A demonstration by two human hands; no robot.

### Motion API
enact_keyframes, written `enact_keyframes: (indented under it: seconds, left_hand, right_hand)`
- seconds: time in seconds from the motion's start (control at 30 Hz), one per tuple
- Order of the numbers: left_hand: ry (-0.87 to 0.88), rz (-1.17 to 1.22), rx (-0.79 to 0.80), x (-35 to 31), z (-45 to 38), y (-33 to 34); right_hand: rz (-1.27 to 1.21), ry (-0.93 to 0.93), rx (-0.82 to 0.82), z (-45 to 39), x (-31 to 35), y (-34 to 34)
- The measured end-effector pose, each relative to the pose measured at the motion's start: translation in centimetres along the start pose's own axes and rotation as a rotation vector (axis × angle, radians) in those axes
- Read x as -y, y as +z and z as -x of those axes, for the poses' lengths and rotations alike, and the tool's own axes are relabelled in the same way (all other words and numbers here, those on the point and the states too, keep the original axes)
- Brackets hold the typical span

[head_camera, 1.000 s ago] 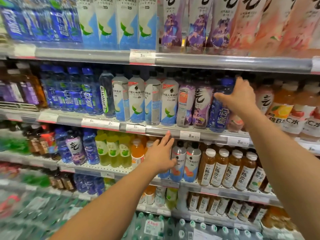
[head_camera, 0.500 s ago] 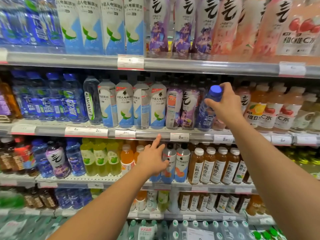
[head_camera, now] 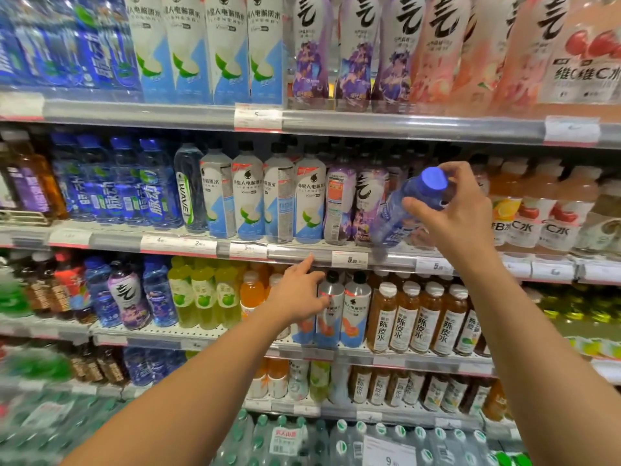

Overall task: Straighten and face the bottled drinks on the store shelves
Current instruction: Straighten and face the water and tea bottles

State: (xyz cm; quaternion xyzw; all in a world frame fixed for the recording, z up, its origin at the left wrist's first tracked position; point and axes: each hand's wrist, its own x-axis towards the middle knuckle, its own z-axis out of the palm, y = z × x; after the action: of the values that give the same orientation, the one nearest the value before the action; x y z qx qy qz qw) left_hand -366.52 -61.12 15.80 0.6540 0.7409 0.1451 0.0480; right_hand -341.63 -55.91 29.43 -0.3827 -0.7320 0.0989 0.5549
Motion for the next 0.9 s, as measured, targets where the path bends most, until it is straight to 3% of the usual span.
enact_keyframes:
  seconds: [0.3,0.47,0.9]
  left_hand:
    - [-0.02,0.018,-0.078,2.4,5.2,-1.3]
    - [-0.144,-0.014,-0.136,6.1,9.9,-3.0]
    - [-0.377,0.027,-0.08,19.9,14.4,-4.7]
  right_hand:
    - [-0.208,-0.028,0.23,4.8,0.0,2.4]
    - [-0.257,-0.008,0.38,6.5,0.5,5.4]
    - [-0.334,0.125,0.435,11.2,3.8,12.8]
